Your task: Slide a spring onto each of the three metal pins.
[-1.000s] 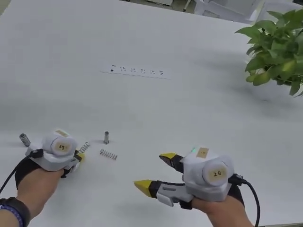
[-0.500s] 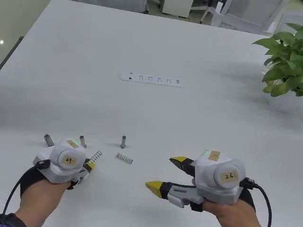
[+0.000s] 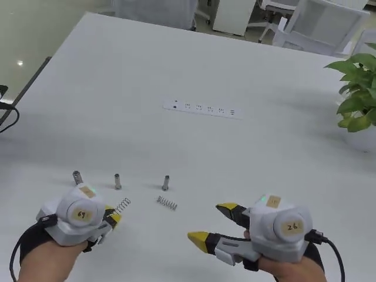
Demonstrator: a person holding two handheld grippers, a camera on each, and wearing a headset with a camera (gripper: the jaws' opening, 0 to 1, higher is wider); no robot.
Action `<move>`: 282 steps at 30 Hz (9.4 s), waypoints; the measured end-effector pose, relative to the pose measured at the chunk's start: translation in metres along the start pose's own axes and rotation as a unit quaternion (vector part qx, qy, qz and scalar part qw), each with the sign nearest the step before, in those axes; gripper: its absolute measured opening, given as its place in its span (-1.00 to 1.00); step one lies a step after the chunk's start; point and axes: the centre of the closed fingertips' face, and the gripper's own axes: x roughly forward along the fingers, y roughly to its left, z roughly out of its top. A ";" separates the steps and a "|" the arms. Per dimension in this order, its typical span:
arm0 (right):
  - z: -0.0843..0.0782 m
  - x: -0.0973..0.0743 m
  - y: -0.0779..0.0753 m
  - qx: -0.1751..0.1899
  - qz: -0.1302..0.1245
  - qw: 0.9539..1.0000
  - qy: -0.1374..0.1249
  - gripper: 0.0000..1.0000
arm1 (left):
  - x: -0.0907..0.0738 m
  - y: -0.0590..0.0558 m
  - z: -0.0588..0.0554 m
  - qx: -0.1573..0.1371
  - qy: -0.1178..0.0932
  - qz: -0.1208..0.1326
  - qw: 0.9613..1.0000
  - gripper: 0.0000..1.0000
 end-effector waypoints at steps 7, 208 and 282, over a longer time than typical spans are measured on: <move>0.001 0.004 0.006 -0.003 0.008 1.000 0.001 0.02 | -0.017 -0.007 0.006 0.003 -0.017 -0.004 1.000 -0.95; 0.036 0.089 0.038 -0.253 0.175 0.936 0.168 -0.83 | -0.106 0.042 0.002 -0.046 -0.105 0.011 0.993 -0.45; 0.070 0.236 0.025 -0.296 0.159 0.917 0.216 -0.82 | -0.129 0.082 -0.011 -0.082 -0.109 0.017 0.991 0.16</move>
